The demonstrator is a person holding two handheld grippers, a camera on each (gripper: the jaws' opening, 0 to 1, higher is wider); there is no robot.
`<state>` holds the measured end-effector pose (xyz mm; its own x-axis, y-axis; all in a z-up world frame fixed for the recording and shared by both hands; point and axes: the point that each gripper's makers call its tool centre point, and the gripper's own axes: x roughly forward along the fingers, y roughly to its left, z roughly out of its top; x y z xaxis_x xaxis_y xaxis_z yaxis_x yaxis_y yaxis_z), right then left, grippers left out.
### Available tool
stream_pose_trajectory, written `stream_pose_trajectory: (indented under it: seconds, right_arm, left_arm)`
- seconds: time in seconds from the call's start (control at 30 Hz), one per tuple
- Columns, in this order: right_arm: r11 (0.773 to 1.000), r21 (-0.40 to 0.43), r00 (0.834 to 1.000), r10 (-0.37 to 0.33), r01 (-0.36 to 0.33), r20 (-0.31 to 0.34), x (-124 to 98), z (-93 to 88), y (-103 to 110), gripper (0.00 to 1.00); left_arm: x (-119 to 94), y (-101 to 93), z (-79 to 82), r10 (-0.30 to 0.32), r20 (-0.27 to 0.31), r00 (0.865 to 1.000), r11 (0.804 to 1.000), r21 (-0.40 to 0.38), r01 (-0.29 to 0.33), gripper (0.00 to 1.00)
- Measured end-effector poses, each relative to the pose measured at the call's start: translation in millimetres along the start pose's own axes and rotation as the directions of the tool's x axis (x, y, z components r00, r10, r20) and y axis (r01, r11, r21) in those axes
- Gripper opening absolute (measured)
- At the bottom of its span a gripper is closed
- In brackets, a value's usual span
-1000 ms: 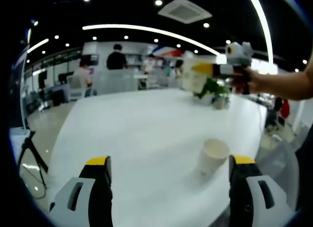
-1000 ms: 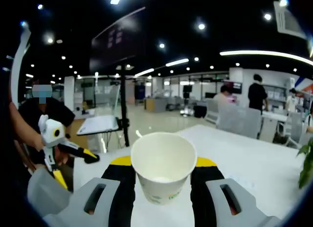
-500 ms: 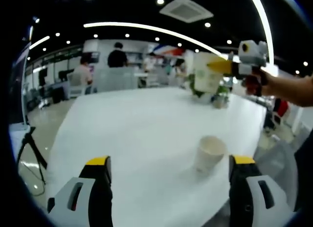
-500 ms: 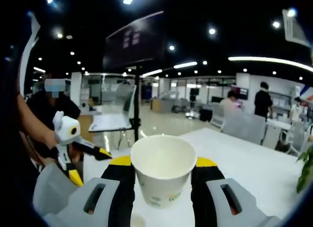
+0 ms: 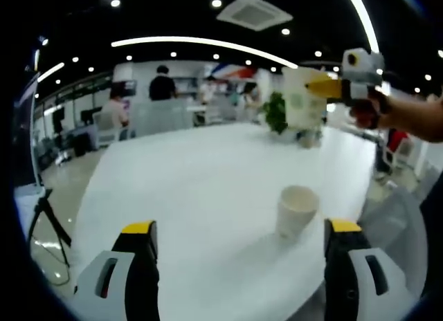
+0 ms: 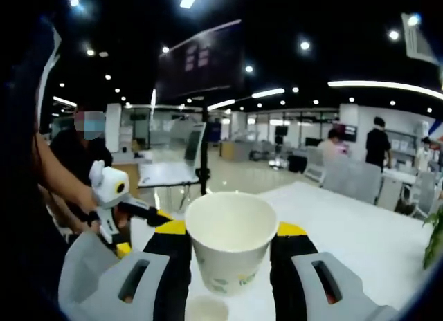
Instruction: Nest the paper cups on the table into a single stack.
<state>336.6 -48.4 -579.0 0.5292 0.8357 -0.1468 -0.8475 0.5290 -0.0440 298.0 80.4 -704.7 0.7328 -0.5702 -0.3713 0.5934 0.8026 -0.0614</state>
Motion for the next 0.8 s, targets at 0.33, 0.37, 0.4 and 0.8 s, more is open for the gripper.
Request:
stream_pose_trajectory:
  seconds: [0.33,0.37,0.4,0.8]
  right_arm:
    - [0.999,-0.022,1.000,0.028,-0.028,0.009,-8.0,-2.8,16.3,0.42]
    - [0.999,-0.021,1.000,0.026,-0.026,0.012,-8.4,-3.5,15.9,0.42]
    - [0.999,-0.028,0.999,0.021,-0.020,0.025,-8.7,-4.6,15.2,0.42]
    - [1.000,-0.004,0.998,0.012,-0.011,0.055,-3.1,-25.7,16.4,0.43]
  left_arm:
    - [3.9,-2.4,-2.9,-0.003,-0.006,1.000,1.000,0.007,0.003,0.98]
    - [4.7,-2.9,-3.2,-0.004,-0.008,1.000,1.000,0.010,0.004,0.98]
    - [5.9,-3.8,-3.9,-0.008,-0.011,1.000,1.000,0.012,0.008,0.98]
    - [11.6,-6.1,-3.0,-0.026,-0.012,1.000,1.000,0.013,0.026,0.98]
